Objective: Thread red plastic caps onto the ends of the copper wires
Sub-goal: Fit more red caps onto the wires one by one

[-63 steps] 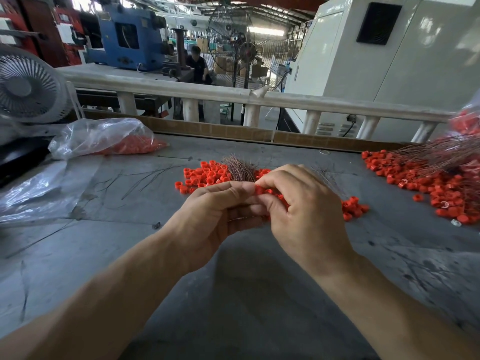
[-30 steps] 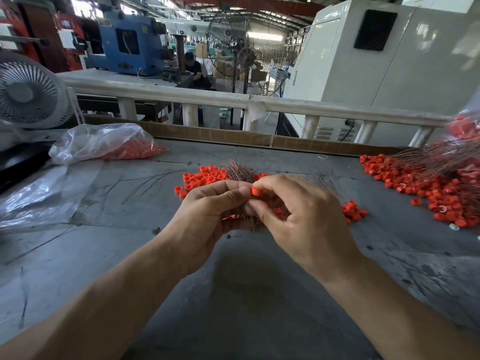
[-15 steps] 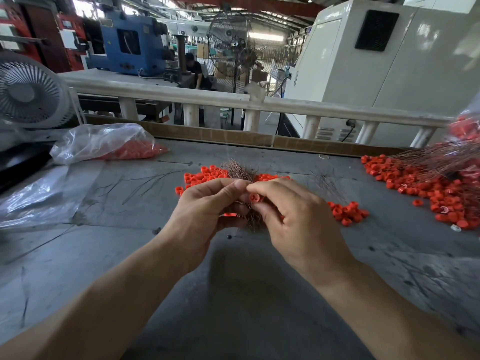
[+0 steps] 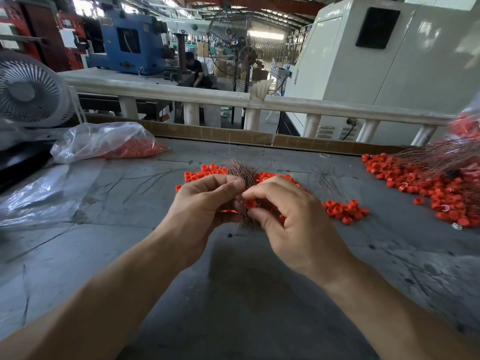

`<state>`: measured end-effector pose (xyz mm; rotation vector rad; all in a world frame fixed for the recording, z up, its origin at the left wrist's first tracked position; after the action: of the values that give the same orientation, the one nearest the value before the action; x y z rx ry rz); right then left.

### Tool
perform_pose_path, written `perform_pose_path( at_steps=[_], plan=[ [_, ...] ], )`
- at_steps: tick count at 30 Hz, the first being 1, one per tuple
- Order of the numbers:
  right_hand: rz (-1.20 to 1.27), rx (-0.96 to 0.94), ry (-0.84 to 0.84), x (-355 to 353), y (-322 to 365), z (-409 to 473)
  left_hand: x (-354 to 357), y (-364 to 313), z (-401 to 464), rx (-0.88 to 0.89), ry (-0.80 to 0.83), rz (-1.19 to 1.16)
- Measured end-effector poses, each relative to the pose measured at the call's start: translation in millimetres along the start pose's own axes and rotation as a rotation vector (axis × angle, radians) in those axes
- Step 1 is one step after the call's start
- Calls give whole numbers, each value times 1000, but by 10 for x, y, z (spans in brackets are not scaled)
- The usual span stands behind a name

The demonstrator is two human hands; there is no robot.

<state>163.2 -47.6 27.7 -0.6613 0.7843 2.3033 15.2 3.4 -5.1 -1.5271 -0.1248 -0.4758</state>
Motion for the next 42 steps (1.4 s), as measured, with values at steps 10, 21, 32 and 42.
perform_pose_path(
  at_steps=[10,21,32,42],
  plan=[
    [111,59,58,19,-42,-28,-133,-96,43,49,-102,-126],
    [-39,161,-27,-37,-213,-16,-202,-64,55,34,-188,6],
    [-568,762,-71,-743,-1254,-161,-236,-27,76,87,-222,272],
    [-622,817,63,-737,-1357,-198,-286,40,144,207,-207,642]
  ],
)
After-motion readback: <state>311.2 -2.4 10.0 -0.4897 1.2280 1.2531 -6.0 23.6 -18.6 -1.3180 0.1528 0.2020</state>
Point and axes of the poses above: each hand's wrist, its own z-axis towards the middle knuckle, its own x-axis out of the palm, y = z × x, the point moved 5 cm from there along z, towards the middle knuckle, and after that the axes turned 2 degrees about -y, right-handed, at the moved point
